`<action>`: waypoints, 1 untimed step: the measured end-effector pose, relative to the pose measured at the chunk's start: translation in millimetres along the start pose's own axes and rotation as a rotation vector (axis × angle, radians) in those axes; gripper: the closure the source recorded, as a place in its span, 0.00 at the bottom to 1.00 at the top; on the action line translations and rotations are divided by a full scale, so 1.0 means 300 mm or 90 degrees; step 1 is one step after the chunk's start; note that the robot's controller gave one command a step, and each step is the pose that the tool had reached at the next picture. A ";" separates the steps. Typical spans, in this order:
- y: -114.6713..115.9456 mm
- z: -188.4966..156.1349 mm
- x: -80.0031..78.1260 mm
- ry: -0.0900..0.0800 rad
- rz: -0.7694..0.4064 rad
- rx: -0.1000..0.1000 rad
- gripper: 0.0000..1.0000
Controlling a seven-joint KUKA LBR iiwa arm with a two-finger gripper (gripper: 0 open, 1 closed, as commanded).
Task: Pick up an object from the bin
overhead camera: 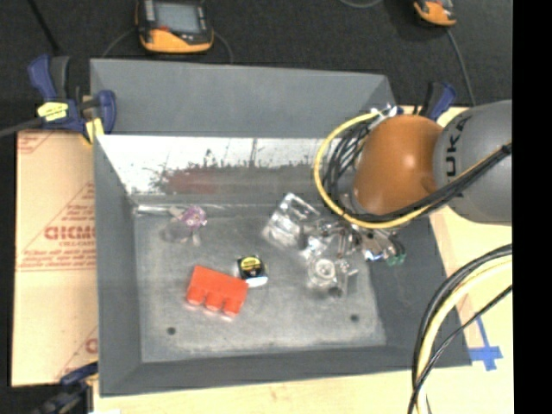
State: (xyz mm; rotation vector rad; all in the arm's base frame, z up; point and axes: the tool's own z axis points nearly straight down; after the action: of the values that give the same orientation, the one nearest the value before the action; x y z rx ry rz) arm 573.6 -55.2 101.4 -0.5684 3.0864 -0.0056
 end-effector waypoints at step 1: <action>-0.034 0.002 -0.059 -0.002 -0.714 -0.002 0.00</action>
Offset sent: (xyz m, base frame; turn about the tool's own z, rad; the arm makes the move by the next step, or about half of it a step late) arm 0.0192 -0.0025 -0.0014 -1.1253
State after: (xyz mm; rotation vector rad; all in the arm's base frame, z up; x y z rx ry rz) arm 593.9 -58.4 100.7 -2.1230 2.3103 -0.0026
